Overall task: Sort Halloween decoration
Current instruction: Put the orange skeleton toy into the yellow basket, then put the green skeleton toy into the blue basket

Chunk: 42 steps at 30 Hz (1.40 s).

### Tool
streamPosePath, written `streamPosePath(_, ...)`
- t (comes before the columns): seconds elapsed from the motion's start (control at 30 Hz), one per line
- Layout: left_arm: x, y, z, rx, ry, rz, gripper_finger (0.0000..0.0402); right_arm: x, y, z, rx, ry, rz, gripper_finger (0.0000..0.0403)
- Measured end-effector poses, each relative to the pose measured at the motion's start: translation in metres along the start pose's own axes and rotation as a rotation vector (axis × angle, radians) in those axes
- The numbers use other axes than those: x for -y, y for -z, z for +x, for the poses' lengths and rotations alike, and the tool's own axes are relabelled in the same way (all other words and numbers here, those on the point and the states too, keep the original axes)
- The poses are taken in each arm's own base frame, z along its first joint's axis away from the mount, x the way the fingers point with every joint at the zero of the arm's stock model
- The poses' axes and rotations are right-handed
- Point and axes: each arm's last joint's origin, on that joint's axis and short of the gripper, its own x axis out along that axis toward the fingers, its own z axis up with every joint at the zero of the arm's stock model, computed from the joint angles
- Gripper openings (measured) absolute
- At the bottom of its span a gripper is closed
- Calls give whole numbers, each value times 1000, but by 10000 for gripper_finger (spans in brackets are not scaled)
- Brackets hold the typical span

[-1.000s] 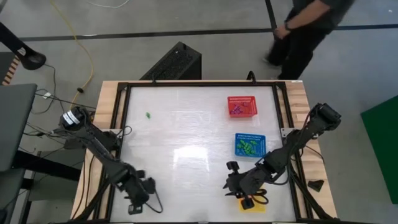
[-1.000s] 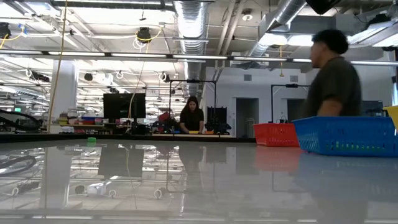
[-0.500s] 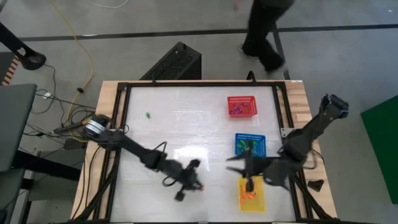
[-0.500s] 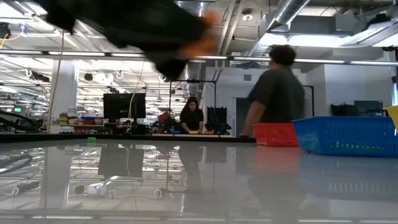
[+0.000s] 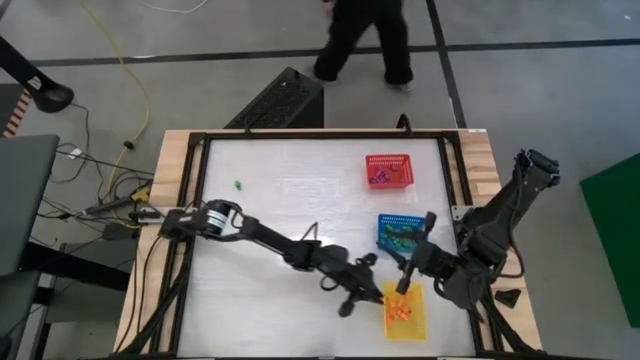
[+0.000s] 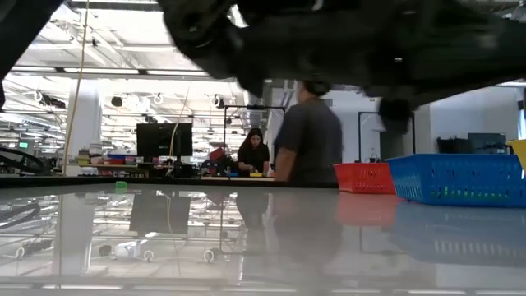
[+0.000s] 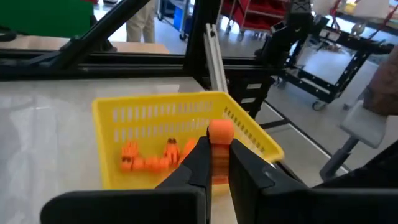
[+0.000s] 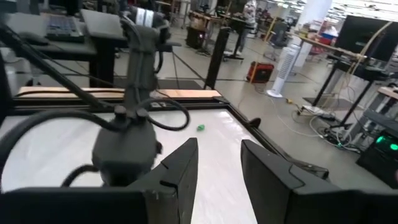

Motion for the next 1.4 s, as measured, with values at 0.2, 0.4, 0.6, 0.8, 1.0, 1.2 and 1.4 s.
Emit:
streamPosePath(0.2,-10,-8,31,-36,-65,9,19,-1,1,-4,1,-14,-13,152)
streamPosePath(0.4,-15,-6,43,-103,-92,10,51,0,1,0,-4,2,-24,152)
streamPosePath(0.6,-14,-8,43,-108,-36,80,100,2,2,2,-10,13,-38,152)
streamPosePath(0.8,-20,-12,38,-152,1,50,138,4,6,5,-25,27,-50,152)
streamPosePath(1.0,-21,-60,4,-349,13,-1,137,5,9,4,-35,29,-56,152)
streamPosePath(1.2,-5,-68,-55,-910,-258,80,123,6,9,6,-39,33,-53,152)
streamPosePath(1.4,13,-79,-123,-1235,-379,90,105,7,13,6,-60,21,-15,152)
